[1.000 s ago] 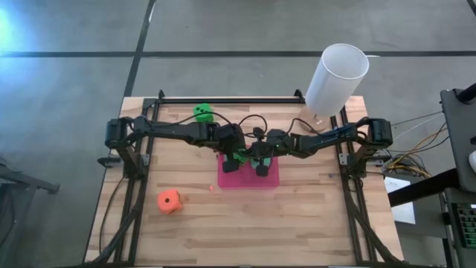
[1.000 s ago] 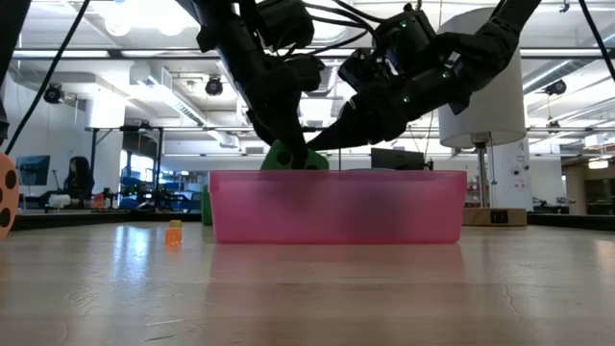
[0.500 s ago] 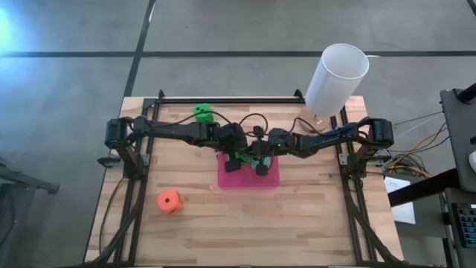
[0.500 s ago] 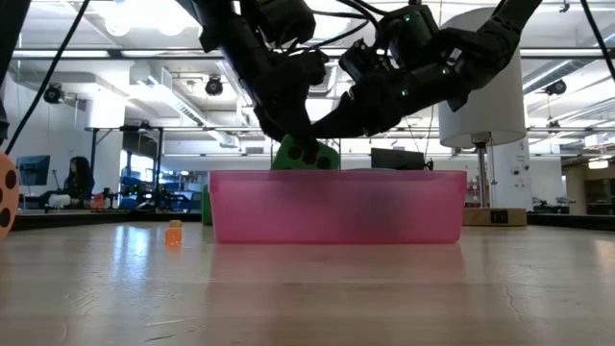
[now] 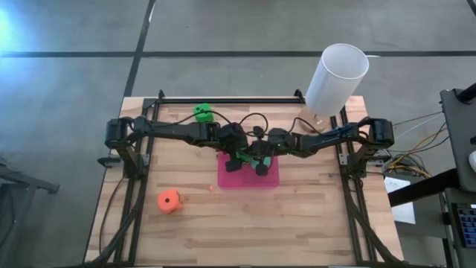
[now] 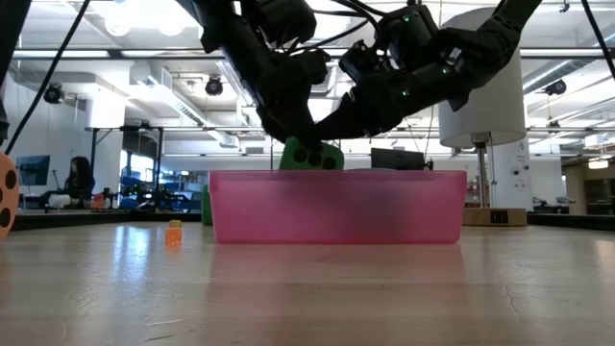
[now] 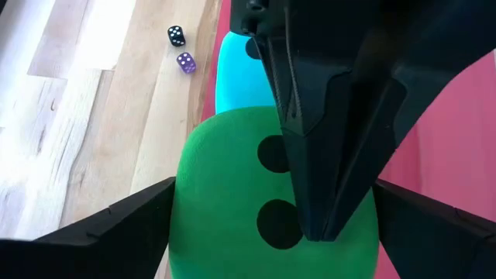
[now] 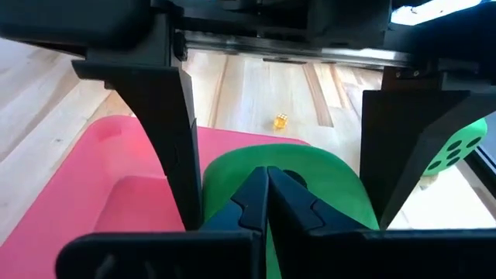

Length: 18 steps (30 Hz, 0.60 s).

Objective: Pick & Place Dice
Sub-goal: Put the bottom large green die into the pink bin, then put the large die into the pink bin

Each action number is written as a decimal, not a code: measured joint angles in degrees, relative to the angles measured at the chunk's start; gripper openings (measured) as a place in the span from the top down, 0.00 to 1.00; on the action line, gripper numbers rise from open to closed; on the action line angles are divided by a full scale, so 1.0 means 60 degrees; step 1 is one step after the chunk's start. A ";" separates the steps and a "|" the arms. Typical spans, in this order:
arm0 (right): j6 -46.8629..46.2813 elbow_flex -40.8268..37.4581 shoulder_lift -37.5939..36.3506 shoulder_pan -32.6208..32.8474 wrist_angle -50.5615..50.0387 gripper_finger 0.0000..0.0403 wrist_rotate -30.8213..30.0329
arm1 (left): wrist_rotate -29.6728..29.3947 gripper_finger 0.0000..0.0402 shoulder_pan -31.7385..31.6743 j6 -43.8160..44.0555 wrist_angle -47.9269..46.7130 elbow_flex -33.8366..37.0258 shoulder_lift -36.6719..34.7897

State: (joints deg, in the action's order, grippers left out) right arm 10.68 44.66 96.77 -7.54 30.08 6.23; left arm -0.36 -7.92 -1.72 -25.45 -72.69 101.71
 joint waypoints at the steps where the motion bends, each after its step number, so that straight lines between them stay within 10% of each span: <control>1: 0.0000 0.0000 0.0000 -0.0005 -0.0054 0.98 -0.0002 | 0.0000 0.01 0.0000 0.0000 0.0000 0.0000 0.0000; 18: -0.0067 -0.0022 -0.0141 -0.0027 -0.0638 0.98 -0.0057 | -0.0001 0.01 -0.0004 -0.0122 -0.0346 -0.0007 -0.0099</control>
State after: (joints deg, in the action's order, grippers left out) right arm 10.27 44.53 95.93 -7.70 26.25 5.89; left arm -0.37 -7.94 -2.45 -27.53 -72.73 101.12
